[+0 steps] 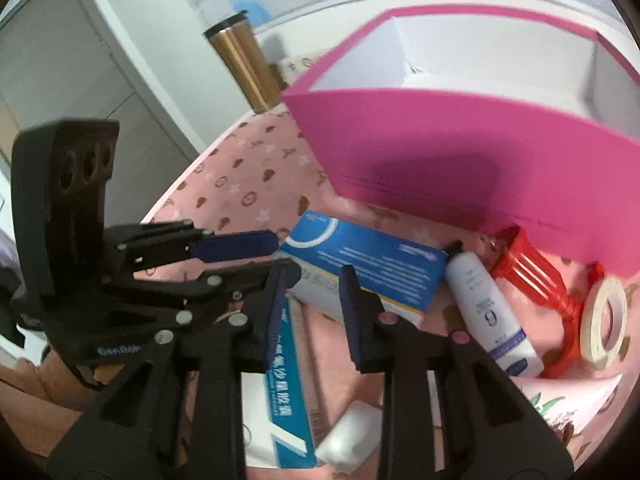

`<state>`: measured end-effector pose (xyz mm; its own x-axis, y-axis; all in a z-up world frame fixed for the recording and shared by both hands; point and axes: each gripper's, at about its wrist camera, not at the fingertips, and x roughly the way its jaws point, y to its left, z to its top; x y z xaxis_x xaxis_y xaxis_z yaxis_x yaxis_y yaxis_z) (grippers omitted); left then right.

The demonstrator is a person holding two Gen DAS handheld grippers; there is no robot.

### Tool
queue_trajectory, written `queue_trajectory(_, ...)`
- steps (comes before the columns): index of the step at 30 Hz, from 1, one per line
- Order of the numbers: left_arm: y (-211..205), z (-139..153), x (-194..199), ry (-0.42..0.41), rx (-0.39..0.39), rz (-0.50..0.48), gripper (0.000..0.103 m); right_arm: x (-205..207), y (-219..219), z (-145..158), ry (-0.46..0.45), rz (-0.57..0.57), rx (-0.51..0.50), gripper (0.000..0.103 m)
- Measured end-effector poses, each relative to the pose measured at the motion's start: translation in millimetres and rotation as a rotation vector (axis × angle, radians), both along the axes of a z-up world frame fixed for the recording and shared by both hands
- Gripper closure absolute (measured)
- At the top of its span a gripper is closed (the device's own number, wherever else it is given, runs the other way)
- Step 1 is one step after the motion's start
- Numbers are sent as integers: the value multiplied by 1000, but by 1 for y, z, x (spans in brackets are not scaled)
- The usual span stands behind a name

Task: Organize rigid objects
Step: 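Reach the right gripper to the blue-and-white medicine box and grasp it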

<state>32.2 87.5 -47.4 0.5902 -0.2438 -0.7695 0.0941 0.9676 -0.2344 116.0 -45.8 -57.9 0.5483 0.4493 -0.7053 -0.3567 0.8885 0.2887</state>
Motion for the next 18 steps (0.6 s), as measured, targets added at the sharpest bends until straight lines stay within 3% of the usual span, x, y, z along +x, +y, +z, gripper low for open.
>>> queue_trajectory(2, 9, -2, 2, 2, -13, 19, 53, 1, -11, -2, 9, -46, -30, 72)
queue_trajectory(16, 0, -9, 7, 22, -15, -38, 53, 6, -14, -10, 53, -88, -156, 71)
queue_trajectory(18, -2, -10, 8, 27, -21, -53, 54, 10, -15, -12, 70, -81, -122, 65)
